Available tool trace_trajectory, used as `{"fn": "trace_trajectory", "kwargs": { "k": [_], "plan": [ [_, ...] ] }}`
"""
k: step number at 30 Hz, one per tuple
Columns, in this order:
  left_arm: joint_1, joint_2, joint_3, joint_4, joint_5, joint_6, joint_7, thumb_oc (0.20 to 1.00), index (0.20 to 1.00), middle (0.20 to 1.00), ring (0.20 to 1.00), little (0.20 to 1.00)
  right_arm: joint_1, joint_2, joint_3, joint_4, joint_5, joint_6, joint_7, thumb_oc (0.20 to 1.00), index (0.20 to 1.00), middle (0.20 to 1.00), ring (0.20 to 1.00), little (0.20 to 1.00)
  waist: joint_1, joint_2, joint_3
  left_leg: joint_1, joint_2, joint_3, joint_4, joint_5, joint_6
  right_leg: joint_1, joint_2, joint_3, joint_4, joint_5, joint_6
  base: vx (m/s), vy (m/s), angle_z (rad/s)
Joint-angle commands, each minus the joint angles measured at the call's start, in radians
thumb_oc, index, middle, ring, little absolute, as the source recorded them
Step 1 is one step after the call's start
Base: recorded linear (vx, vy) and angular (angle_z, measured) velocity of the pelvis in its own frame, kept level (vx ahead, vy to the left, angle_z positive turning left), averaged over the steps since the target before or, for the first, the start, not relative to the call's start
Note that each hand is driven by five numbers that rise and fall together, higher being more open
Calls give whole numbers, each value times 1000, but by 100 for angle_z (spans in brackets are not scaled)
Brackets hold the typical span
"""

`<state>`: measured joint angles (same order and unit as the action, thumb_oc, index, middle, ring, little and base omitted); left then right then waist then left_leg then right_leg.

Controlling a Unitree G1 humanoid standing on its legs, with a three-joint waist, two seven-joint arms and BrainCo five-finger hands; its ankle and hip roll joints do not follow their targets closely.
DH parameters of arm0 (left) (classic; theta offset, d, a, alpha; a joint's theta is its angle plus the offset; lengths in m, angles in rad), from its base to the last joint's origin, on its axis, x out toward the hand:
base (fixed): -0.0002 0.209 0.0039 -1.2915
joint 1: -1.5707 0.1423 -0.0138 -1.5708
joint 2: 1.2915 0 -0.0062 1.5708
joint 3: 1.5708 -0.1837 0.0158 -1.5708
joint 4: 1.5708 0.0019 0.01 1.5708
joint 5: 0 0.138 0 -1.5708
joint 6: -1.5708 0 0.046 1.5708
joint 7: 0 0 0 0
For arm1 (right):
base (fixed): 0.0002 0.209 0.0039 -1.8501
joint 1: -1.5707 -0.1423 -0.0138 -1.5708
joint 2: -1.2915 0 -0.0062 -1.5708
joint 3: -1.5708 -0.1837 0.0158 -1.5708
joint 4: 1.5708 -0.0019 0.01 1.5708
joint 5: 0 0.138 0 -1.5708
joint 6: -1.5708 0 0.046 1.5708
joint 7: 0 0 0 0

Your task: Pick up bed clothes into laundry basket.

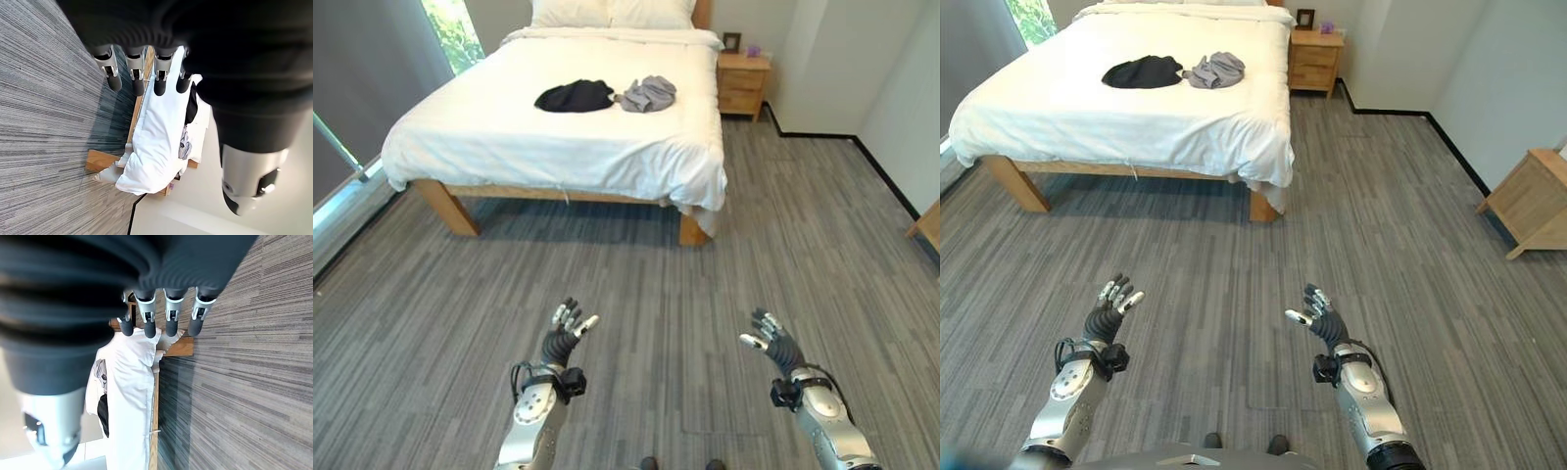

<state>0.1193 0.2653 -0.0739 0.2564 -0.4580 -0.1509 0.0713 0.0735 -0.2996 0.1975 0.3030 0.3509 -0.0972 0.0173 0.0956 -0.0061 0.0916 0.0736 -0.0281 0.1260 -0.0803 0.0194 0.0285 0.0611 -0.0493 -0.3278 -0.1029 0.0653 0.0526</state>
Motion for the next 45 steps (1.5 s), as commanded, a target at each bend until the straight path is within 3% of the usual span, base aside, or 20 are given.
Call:
{"fn": "trace_trajectory", "kwargs": {
  "k": [1,7,9,10,12,15,18,19,23,26,27,29,31,33,35,36,38,41,43,45],
  "plan": [
    [-39,55,3,-22,24,-48,8,1000,1000,1000,1000,1000,-69,-13,10,-43,-23,-40,-1,1000,1000,1000,1000,1000,42,-69,10,-29,6,-49,-7,-16,-56,52,-163,-23,33,36,138,26,108,-2],
    [-39,69,3,-21,46,-42,3,1000,1000,1000,1000,1000,-82,-17,7,-58,-44,-39,-7,1000,1000,1000,1000,1000,46,-61,33,-13,-30,-72,-7,-35,-18,-15,-233,9,222,69,149,27,176,1],
    [-35,71,-5,-18,53,-29,0,1000,1000,1000,1000,1000,-83,-2,27,-56,-27,-39,-5,1000,1000,1000,1000,1000,32,-32,66,29,-51,-94,-7,-52,24,-106,-288,35,485,162,133,135,341,11],
    [-37,73,-12,-16,67,-21,-1,1000,1000,1000,1000,1000,-86,4,48,-54,-28,-35,0,1000,1000,1000,1000,1000,13,-14,93,55,-45,-104,-7,-61,36,-192,-275,69,605,173,130,195,217,13],
    [-39,74,-13,-16,75,-17,0,1000,1000,1000,1000,1000,-85,4,48,-60,-30,-30,5,1000,1000,1000,1000,1000,1,-8,104,67,-38,-107,-7,-70,34,-243,-253,86,621,144,125,151,61,29],
    [-42,72,-28,-21,79,-15,-9,1000,1000,1000,1000,1000,-72,-8,34,-66,-12,-27,10,1000,1000,1000,1000,1000,-33,-8,122,109,-32,-136,-7,-107,15,-312,-204,78,468,111,120,331,-78,23],
    [-63,81,-62,-20,144,-1,-38,1000,1000,1000,1000,1000,-42,-9,4,-54,16,-26,5,1000,1000,1000,1000,1000,-110,-29,116,248,-11,-213,-7,-182,-44,-373,-106,-16,49,191,160,728,-193,38],
    [-69,80,-68,-19,151,-2,-40,1000,1000,1000,1000,1000,-36,-8,0,-54,13,-23,7,1000,1000,1000,1000,1000,-122,-25,109,271,1,-229,-7,-189,-51,-369,-97,-38,38,203,162,1101,-259,68],
    [-62,67,-89,-31,162,-5,-49,1000,1000,1000,1000,1000,-15,-28,-1,-57,7,-18,36,1000,1000,1000,1000,1000,-122,-2,61,294,44,-232,129,-102,-104,-298,-61,-76,76,178,103,560,-108,87],
    [-75,44,-104,-28,101,-1,-39,1000,1000,1000,1000,1000,-29,-47,-2,-55,87,-26,25,1000,1000,1000,1000,1000,-116,-4,69,103,41,-181,598,202,-242,-195,-51,-68,101,102,39,602,-190,28],
    [-90,41,-115,-36,46,3,-43,1000,1000,1000,1000,1000,-37,-54,-2,-62,141,-41,18,1000,1000,1000,1000,1000,-84,-47,101,-59,75,-94,870,252,-217,-104,-44,-53,79,40,-18,513,-315,37],
    [-105,45,-120,-34,61,7,-40,1000,1000,1000,1000,1000,-46,-60,0,-55,132,-37,5,1000,1000,1000,1000,1000,-60,-64,121,-143,89,-43,935,209,-190,-59,-35,-43,67,10,-32,504,-299,-19],
    [-115,52,-103,-63,48,2,-28,1000,1000,1000,1000,1000,-69,-80,-21,-53,120,-33,-14,1000,1000,1000,1000,1000,0,-71,137,-307,170,28,833,147,-154,52,-15,-28,30,-43,-30,622,-180,-44],
    [-112,51,-99,-70,40,0,-31,1000,1000,1000,1000,1000,-66,-77,-34,-69,134,-38,-15,1000,1000,1000,1000,1000,13,-64,130,-325,195,51,696,144,-151,81,-9,-21,22,-54,-17,403,19,-33],
    [-102,54,-97,-61,56,-5,-36,1000,1000,1000,1000,1000,-39,-79,-42,-93,122,-45,-4,1000,1000,1000,1000,1000,22,-56,117,-341,189,61,464,168,-149,112,-2,-4,16,-91,-3,739,152,-37],
    [-87,54,-88,-62,72,-5,-34,1000,1000,1000,1000,1000,-39,-82,-40,-84,92,-47,0,1000,1000,1000,1000,1000,52,-45,95,-326,140,10,158,184,-140,163,4,15,16,-126,20,684,185,-6],
    [-79,52,-81,-57,76,-5,-30,1000,1000,1000,1000,1000,-44,-78,-32,-77,83,-51,4,1000,1000,1000,1000,1000,65,-44,81,-315,122,-18,22,208,-142,194,7,30,16,-143,33,592,143,-2],
    [-61,56,-51,-60,90,0,-24,1000,1000,1000,1000,1000,-75,-73,-23,-46,55,-41,13,1000,1000,1000,1000,1000,69,-46,40,-391,152,41,-7,228,-170,274,-12,58,16,-150,63,667,169,-33],
    [-31,58,-24,-88,87,-1,-29,1000,1000,1000,1000,1000,-73,-55,-14,-67,50,-33,30,1000,1000,1000,1000,1000,85,-56,11,-336,155,118,-2,274,-156,316,-34,78,18,-140,89,630,226,-94],
    [-30,65,-33,-98,94,-3,-34,1000,1000,1000,1000,1000,-70,-36,-4,-64,31,-26,33,1000,1000,1000,1000,1000,104,-85,-11,-324,128,149,44,235,-106,285,-114,91,130,-95,125,634,384,-75]
  ]
}}
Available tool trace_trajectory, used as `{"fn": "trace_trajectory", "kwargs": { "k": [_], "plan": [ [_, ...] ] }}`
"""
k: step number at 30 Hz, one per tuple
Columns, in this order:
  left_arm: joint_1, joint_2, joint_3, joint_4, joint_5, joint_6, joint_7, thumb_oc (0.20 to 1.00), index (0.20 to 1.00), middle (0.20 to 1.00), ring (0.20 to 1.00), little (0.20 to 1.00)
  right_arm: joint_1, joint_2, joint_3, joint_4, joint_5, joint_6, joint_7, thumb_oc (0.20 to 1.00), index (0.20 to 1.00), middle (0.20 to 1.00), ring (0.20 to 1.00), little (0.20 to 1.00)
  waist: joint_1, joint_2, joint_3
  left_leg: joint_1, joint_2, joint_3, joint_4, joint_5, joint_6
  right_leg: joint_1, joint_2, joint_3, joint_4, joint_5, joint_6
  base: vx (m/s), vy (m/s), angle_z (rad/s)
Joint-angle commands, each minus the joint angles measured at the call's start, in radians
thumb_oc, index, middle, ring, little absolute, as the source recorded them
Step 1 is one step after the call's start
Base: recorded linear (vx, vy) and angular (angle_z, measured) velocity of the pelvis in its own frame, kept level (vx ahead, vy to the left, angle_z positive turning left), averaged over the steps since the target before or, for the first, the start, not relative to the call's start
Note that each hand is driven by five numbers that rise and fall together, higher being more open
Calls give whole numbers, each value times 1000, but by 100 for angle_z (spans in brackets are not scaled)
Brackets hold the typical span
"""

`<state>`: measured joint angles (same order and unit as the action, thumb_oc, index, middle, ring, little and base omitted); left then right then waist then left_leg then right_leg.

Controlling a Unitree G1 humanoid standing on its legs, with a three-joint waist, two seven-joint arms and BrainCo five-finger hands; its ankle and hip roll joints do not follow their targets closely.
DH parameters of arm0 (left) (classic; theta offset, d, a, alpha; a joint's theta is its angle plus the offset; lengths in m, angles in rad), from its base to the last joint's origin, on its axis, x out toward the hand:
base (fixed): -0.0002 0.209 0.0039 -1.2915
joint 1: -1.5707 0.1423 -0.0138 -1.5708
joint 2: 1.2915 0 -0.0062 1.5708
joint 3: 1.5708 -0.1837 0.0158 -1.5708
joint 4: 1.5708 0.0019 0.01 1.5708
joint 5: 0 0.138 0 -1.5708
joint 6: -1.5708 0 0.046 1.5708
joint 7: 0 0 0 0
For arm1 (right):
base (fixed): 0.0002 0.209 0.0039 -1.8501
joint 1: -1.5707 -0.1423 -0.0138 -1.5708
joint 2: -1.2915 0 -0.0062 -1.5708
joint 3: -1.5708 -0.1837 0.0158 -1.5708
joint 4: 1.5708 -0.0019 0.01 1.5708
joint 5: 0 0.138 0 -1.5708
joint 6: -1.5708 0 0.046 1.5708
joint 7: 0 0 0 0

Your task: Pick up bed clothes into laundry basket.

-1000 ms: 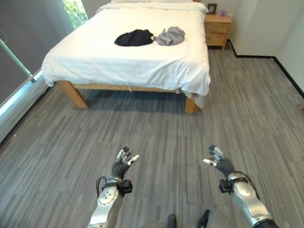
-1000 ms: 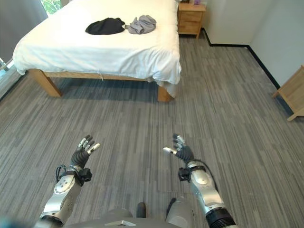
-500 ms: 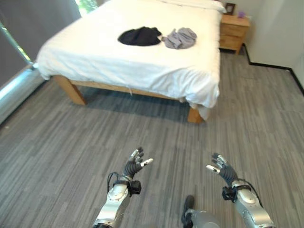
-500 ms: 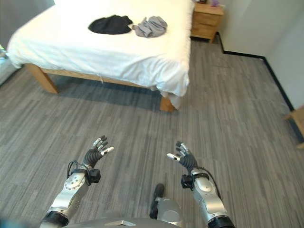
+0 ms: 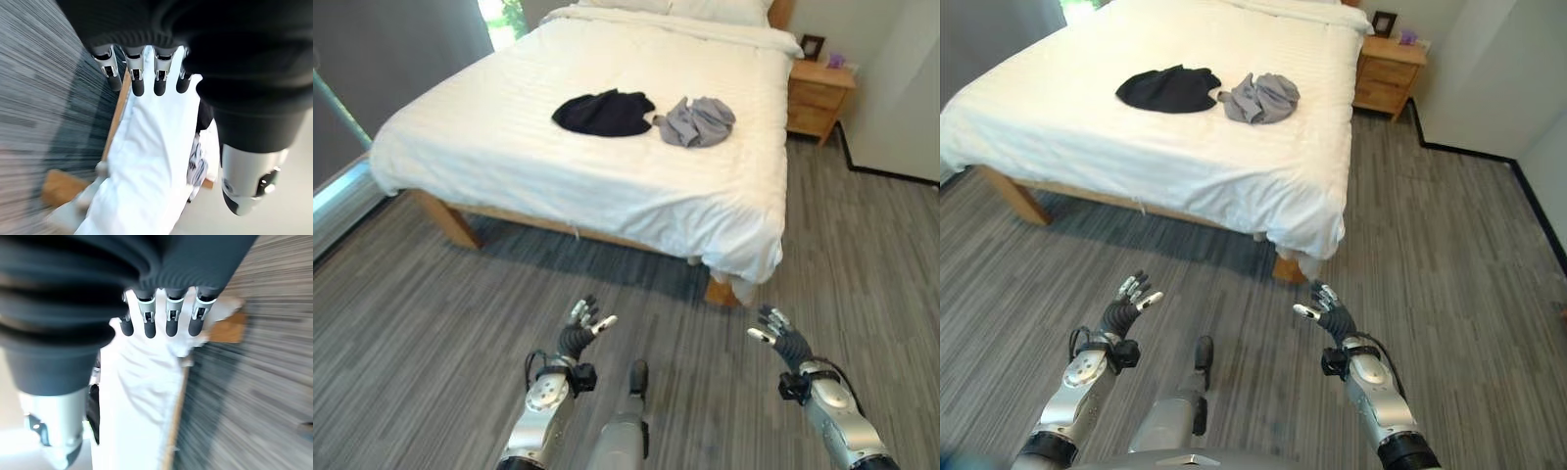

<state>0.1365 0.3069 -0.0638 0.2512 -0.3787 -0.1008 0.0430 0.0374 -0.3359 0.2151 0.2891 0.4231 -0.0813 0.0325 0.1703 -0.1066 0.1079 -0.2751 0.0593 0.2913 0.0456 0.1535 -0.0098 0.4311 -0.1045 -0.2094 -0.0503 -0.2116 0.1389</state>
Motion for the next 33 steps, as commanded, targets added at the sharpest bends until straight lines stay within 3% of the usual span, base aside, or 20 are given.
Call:
{"fn": "trace_trajectory", "kwargs": {
  "k": [1,2,3,5,7,8,9,11,12,15,17,18,23,24,26,28,30,31,32,33],
  "plan": [
    [-71,31,-68,-83,28,-42,-3,1000,1000,1000,1000,1000,-30,16,-16,-57,-53,-36,10,1000,1000,1000,1000,1000,28,0,-12,43,-13,3,-3,20,2,-163,-176,-7,399,453,67,672,577,-64],
    [-86,34,-75,-99,34,-40,3,1000,1000,1000,1000,1000,-34,26,-20,-61,-44,-33,1,1000,1000,1000,1000,1000,17,19,5,84,-18,-1,-1,-5,23,-245,-197,7,536,522,60,642,595,-46],
    [-97,38,-78,-113,29,-47,10,1000,1000,1000,1000,1000,-38,43,-22,-68,-12,-43,-3,1000,1000,1000,1000,1000,-9,34,31,129,-26,-9,0,-42,41,-306,-197,23,634,555,54,447,409,-15],
    [-108,48,-86,-113,36,-46,6,1000,1000,1000,1000,1000,-51,44,-10,-61,-25,-38,-2,1000,1000,1000,1000,1000,-39,66,47,223,-41,-47,-26,-91,63,-414,-211,-4,717,481,39,499,308,58],
    [-106,60,-83,-124,44,-47,-1,1000,1000,1000,1000,1000,-57,34,-15,-74,-31,-32,7,1000,1000,1000,1000,1000,-61,68,51,297,-48,-68,-62,-115,56,-444,-265,-111,605,427,32,598,85,84],
    [-91,64,-80,-130,36,-48,-10,1000,1000,1000,1000,1000,-59,19,-32,-77,-20,-31,17,1000,1000,1000,1000,1000,-71,57,55,345,-55,-99,-90,-137,39,-465,-248,-159,445,389,35,488,-51,37],
    [-91,64,-80,-130,36,-48,-10,1000,1000,1000,1000,1000,-59,18,-32,-77,-20,-31,17,1000,1000,1000,1000,1000,-74,61,54,343,-52,-103,-90,-134,38,-460,-242,-167,435,394,33,450,-114,33],
    [-75,70,-74,-122,46,-48,-17,1000,1000,1000,1000,1000,-59,-8,-57,-91,-33,-35,8,1000,1000,1000,1000,1000,-85,42,59,388,-54,-142,-117,-152,16,-486,-166,-122,233,378,42,420,-156,46],
    [-67,62,-67,-105,54,-50,-18,1000,1000,1000,1000,1000,-55,-26,-87,-115,-49,-38,-6,1000,1000,1000,1000,1000,-96,31,57,422,-52,-179,-133,-179,1,-510,-95,-45,100,368,50,411,-132,76],
    [-61,52,-57,-90,56,-52,-19,1000,1000,1000,1000,1000,-66,-35,-120,-138,-43,-47,-15,1000,1000,1000,1000,1000,-96,20,52,447,-49,-201,-133,-200,-11,-538,-77,-51,25,405,62,401,-119,89],
    [-35,47,-38,-97,62,-49,-30,1000,1000,1000,1000,1000,-88,-38,-141,-144,-25,-54,-21,1000,1000,1000,1000,1000,-86,13,46,488,-48,-214,-133,-226,-22,-545,-92,-137,22,445,69,431,-176,66],
    [-31,46,-34,-95,59,-45,-36,1000,1000,1000,1000,1000,-90,-44,-147,-152,-27,-54,-22,1000,1000,1000,1000,1000,-88,13,41,499,-43,-223,-133,-240,-26,-528,-92,-143,23,425,62,365,-159,52],
    [-33,23,-25,-86,20,-50,-21,1000,1000,1000,1000,1000,-118,-62,-151,-148,-31,-64,-40,1000,1000,1000,1000,1000,-80,36,30,482,24,-228,24,-206,-70,-486,-61,-177,55,359,10,326,-217,10],
    [-54,25,-39,-103,-9,-45,-28,1000,1000,1000,1000,1000,-125,-96,-163,-150,-20,-70,-55,1000,1000,1000,1000,1000,-58,18,70,335,70,-213,376,-86,-124,-402,-31,-224,19,323,-42,323,-400,1],
    [-54,28,-42,-115,-12,-46,-32,1000,1000,1000,1000,1000,-131,-111,-165,-145,-24,-69,-57,1000,1000,1000,1000,1000,-49,7,81,286,60,-226,446,-68,-124,-383,-29,-232,5,312,-50,210,-275,18],
    [-55,32,-49,-126,-10,-42,-32,1000,1000,1000,1000,1000,-140,-142,-182,-155,-31,-65,-68,1000,1000,1000,1000,1000,-29,-4,104,207,85,-210,450,-56,-113,-342,-21,-230,-25,290,-56,213,-171,-16],
    [-53,30,-63,-123,-20,-32,-46,1000,1000,1000,1000,1000,-154,-178,-207,-141,-33,-62,-78,1000,1000,1000,1000,1000,-8,-4,115,156,114,-211,362,-73,-109,-306,-18,-224,-37,268,-48,331,-38,-20],
    [-35,36,-78,-125,-5,-27,-62,1000,1000,1000,1000,1000,-152,-220,-244,-165,-36,-66,-80,1000,1000,1000,1000,1000,0,0,110,151,91,-236,181,-87,-101,-296,-15,-206,-37,252,-33,301,45,-12],
    [-36,36,-79,-125,-4,-27,-62,1000,1000,1000,1000,1000,-151,-220,-245,-166,-36,-66,-80,1000,1000,1000,1000,1000,0,-2,108,153,87,-234,169,-78,-99,-298,-18,-207,-37,254,-33,314,86,-6],
    [-19,44,-81,-132,8,-26,-71,1000,1000,1000,1000,1000,-165,-267,-259,-159,-67,-64,-71,1000,1000,1000,1000,1000,12,5,101,151,63,-269,81,-73,-100,-295,-14,-198,-37,245,-27,170,66,-7]
  ]
}}
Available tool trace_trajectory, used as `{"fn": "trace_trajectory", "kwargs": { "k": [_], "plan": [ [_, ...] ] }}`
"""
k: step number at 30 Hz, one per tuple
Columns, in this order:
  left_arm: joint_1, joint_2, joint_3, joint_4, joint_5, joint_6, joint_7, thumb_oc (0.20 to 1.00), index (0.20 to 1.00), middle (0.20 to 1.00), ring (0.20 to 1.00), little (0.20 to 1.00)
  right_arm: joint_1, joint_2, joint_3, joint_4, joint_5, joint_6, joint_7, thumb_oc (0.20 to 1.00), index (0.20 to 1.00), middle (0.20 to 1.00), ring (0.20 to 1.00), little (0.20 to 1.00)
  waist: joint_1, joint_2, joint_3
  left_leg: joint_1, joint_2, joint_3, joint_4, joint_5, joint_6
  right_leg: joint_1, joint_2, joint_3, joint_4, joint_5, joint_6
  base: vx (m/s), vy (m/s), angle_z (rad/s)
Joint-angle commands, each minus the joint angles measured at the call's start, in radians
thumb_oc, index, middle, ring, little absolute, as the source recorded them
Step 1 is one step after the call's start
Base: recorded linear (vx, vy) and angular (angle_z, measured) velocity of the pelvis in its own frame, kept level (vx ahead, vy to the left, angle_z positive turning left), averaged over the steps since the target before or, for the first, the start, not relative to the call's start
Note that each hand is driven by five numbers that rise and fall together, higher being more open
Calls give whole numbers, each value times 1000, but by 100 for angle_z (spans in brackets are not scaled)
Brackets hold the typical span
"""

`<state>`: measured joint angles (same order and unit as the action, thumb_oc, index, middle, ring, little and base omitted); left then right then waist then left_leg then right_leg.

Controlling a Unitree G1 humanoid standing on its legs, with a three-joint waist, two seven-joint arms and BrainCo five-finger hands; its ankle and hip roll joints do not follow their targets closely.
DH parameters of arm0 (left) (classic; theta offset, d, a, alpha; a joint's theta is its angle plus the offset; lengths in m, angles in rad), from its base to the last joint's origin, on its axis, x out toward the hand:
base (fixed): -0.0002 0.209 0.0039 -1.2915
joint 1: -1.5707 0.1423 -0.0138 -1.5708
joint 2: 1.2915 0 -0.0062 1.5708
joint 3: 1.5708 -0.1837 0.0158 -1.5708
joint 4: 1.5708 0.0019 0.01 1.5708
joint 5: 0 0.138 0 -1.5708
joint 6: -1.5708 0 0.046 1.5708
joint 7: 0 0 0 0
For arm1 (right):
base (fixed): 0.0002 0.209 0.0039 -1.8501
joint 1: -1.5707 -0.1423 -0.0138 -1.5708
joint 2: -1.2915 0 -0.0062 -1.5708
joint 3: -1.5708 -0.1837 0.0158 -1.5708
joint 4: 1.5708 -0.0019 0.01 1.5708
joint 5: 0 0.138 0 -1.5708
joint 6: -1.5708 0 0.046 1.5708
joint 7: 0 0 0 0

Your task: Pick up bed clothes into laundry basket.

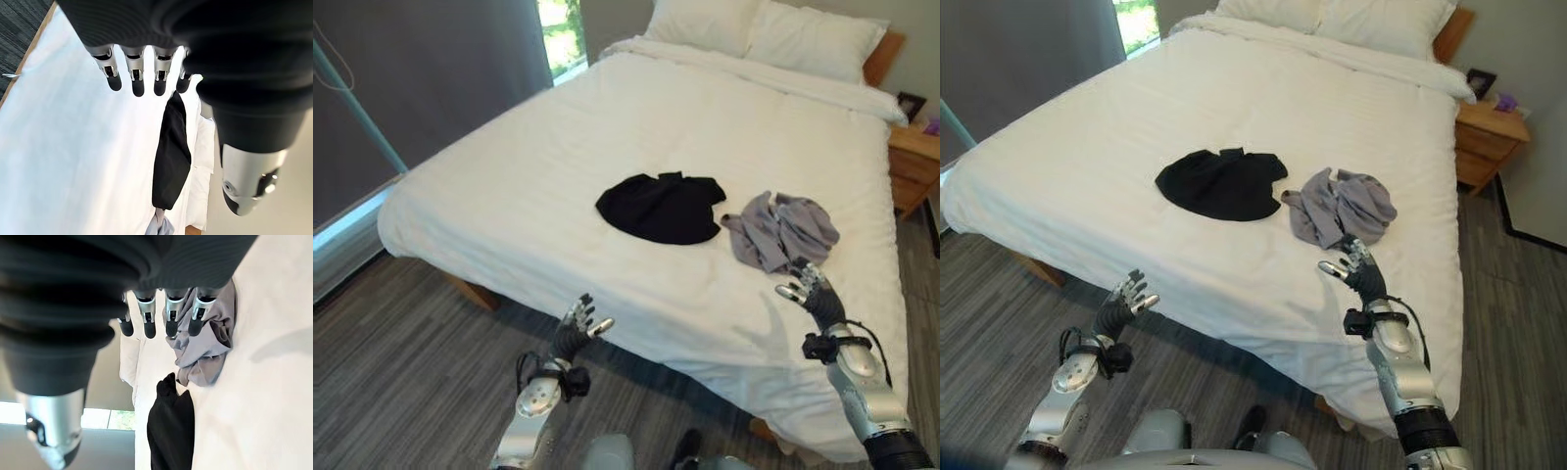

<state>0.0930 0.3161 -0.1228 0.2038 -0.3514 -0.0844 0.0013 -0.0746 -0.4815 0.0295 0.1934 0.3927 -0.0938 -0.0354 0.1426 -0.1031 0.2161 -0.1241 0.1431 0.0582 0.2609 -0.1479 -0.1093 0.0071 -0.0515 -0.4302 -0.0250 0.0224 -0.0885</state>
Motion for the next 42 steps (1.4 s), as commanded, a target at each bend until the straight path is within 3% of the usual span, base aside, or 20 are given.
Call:
{"fn": "trace_trajectory", "kwargs": {
  "k": [1,2,4,5,7,9,10,11,16,23,27,30,36,42],
  "plan": [
    [37,38,-26,-90,-18,-48,-38,1000,1000,1000,1000,1000,-73,-160,-78,-42,-49,-51,-4,1000,1000,1000,1000,1000,45,7,-11,1,-40,-63,-183,238,-4,133,-60,34,-62,6,202,332,121,-10],
    [65,62,-57,-101,-24,-60,-57,1000,1000,1000,1000,1000,-170,-280,-59,78,-82,-48,-15,1000,1000,1000,1000,1000,55,12,-25,18,-64,-98,-243,246,-9,142,-44,58,-62,-2,205,210,91,-26],
    [78,71,-55,-112,-38,-53,-66,1000,1000,1000,1000,1000,-184,-310,-64,107,-87,-26,-8,1000,1000,1000,1000,1000,47,13,-32,33,-65,-87,-264,250,-12,136,-42,61,-62,-3,205,173,121,-55],
    [83,83,-91,-122,-61,-54,-84,1000,1000,1000,1000,1000,-311,-368,12,264,-56,-27,-8,1000,1000,1000,1000,1000,53,8,-47,68,-73,-107,-296,245,-4,129,-37,78,-62,-2,205,195,182,-73],
    [83,89,-99,-132,-73,-55,-87,1000,1000,1000,1000,1000,-385,-403,56,333,-44,-27,-4,1000,1000,1000,1000,1000,48,6,-48,78,-76,-107,-313,245,-2,127,-39,86,-62,2,205,110,120,-53],
    [79,131,-136,-147,-96,-54,-93,1000,1000,1000,1000,1000,-602,-494,210,529,-74,1,11,1000,1000,1000,1000,1000,50,-6,-49,91,-83,-100,-348,242,10,109,-41,111,-62,7,212,62,139,-36],
    [79,128,-132,-147,-96,-54,-93,1000,1000,1000,1000,1000,-615,-494,221,536,-73,-1,11,1000,1000,1000,1000,1000,47,-5,-49,91,-83,-99,-348,242,10,108,-41,113,-62,8,212,-19,159,-23],
    [68,152,-144,-156,-106,-58,-85,1000,1000,1000,1000,1000,-772,-553,345,632,-165,11,3,1000,1000,1000,1000,1000,54,-12,-36,74,-87,-99,-348,240,16,81,-43,121,-62,17,217,-49,71,-9],
    [36,177,-187,-156,-108,-58,-78,1000,1000,1000,1000,1000,-1050,-561,525,901,-271,34,-32,1000,1000,1000,1000,1000,53,-14,-8,35,-103,-110,-348,239,25,29,-51,120,-62,35,228,-55,80,11],
    [6,197,-198,-154,-99,-63,-62,1000,1000,1000,1000,1000,-1164,-533,592,1071,-347,46,-67,1000,1000,1000,1000,1000,72,9,53,-41,-118,-128,-348,261,28,-55,-58,126,-62,66,233,-95,27,9],
    [25,191,-178,-169,-123,-55,-50,1000,1000,1000,1000,1000,-1185,-513,594,1208,-420,91,-69,1000,1000,1000,1000,1000,90,47,77,-73,-129,-143,-348,278,23,-82,-62,118,-62,71,235,-41,13,2],
    [35,187,-170,-159,-120,-43,-48,1000,1000,1000,1000,1000,-1193,-529,611,1256,-511,118,-71,1000,1000,1000,1000,1000,93,67,86,-98,-135,-157,-348,288,21,-100,-65,110,-62,75,237,-42,0,4],
    [10,174,-183,-163,-124,-36,-46,1000,1000,1000,1000,1000,-1181,-509,584,1231,-487,115,-75,1000,1000,1000,1000,1000,80,82,110,-125,-135,-163,-348,293,21,-132,-59,117,-62,76,237,-27,-7,9],
    [-33,157,-238,-219,-130,-47,-26,1000,1000,1000,1000,1000,-1139,-507,561,1194,-419,83,-97,1000,1000,1000,1000,1000,106,126,220,-272,-135,-187,-348,342,4,-273,-57,105,-62,112,239,-134,-57,1]
  ]
}}
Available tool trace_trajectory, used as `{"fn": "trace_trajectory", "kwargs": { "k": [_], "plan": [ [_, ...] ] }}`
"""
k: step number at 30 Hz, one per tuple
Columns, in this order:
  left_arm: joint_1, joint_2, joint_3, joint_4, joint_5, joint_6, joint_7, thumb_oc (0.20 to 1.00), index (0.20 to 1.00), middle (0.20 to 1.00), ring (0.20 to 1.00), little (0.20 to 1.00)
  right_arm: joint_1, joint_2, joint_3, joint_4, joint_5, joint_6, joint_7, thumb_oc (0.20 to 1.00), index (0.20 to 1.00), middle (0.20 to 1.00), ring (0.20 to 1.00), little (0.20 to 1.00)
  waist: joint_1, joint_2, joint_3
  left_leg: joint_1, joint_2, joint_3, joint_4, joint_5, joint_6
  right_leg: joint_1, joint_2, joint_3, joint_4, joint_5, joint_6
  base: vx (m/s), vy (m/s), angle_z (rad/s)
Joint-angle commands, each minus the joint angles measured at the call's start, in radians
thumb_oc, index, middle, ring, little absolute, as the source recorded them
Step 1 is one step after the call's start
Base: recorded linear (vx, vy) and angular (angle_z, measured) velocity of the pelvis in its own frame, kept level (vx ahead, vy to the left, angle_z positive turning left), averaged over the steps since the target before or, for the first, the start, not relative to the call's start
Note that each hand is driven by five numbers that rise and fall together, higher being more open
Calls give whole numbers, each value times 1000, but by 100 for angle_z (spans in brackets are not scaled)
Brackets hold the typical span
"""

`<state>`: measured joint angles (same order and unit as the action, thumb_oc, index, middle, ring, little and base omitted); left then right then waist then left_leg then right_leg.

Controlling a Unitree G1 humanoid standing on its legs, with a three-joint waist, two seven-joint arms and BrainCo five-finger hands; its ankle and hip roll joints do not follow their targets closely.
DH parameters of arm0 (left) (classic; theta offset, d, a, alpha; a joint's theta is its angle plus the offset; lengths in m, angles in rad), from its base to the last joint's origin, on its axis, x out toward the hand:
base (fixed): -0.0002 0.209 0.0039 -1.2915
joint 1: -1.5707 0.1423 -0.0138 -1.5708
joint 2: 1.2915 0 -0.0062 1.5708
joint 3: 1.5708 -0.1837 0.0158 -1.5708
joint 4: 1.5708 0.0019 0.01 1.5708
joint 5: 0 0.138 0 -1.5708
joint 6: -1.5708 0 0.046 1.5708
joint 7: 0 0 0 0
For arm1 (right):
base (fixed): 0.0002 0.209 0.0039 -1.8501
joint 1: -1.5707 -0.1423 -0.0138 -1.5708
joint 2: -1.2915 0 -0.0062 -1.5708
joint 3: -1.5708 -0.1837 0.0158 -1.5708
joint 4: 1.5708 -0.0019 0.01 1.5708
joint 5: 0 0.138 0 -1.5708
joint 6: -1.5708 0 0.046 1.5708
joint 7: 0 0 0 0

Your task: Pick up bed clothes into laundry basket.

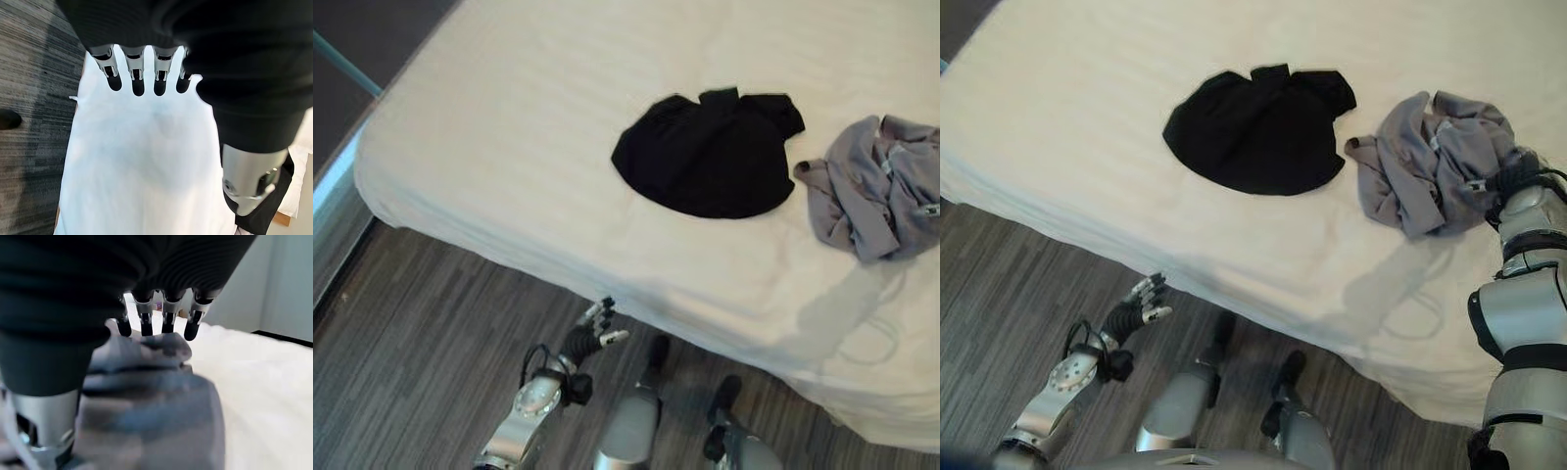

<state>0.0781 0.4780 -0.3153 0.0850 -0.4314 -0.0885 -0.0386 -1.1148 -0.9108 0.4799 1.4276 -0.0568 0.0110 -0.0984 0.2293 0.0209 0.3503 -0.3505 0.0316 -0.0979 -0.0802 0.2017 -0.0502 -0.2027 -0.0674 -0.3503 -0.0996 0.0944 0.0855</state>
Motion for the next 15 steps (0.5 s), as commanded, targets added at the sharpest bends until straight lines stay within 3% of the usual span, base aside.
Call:
{"fn": "trace_trajectory", "kwargs": {
  "k": [1,7,8,9,14,15],
  "plan": [
    [-23,-12,-52,-95,-44,-44,15,1000,1000,1000,1000,1000,-91,-74,106,-47,38,-26,-36,1000,1000,1000,1000,1000,14,8,96,-64,-24,-37,-7,-3,-57,-81,-37,23,12,43,66,-104,-25,16],
    [-47,-23,-66,-90,-33,-44,27,1000,1000,1000,1000,1000,-21,-66,146,-126,-21,-47,-20,1000,1000,1000,1000,1000,2,-7,142,-131,-11,-36,-7,5,-69,-148,-20,36,12,54,66,-27,4,1],
    [-58,-27,-65,-86,-27,-45,28,1000,1000,1000,1000,1000,0,-62,158,-144,-38,-50,-8,944,944,944,944,944,-4,-18,150,-132,-7,-31,-7,7,-72,-148,-16,38,12,55,66,-25,-8,-7],
    [-72,-30,-65,-82,-19,-46,30,1000,1000,1000,1000,1000,40,-46,159,-160,-48,-54,6,200,200,200,200,200,-9,-27,156,-130,-4,-31,-7,8,-73,-148,-12,37,12,55,67,3,-11,-7],
    [-100,-4,-16,-119,-9,-55,45,1000,1000,1000,1000,1000,267,17,112,-313,-85,-57,26,200,200,200,200,200,-45,-57,163,-103,-2,-33,-7,5,-72,-122,-15,38,12,46,65,53,2,-1],
    [-94,12,25,-146,-24,-58,51,1000,1000,1000,1000,1000,428,46,25,-447,-55,-59,26,200,200,200,200,200,-64,-60,163,-86,-1,-31,-7,-7,-69,-107,-17,44,12,38,64,54,26,5]
  ]
}}
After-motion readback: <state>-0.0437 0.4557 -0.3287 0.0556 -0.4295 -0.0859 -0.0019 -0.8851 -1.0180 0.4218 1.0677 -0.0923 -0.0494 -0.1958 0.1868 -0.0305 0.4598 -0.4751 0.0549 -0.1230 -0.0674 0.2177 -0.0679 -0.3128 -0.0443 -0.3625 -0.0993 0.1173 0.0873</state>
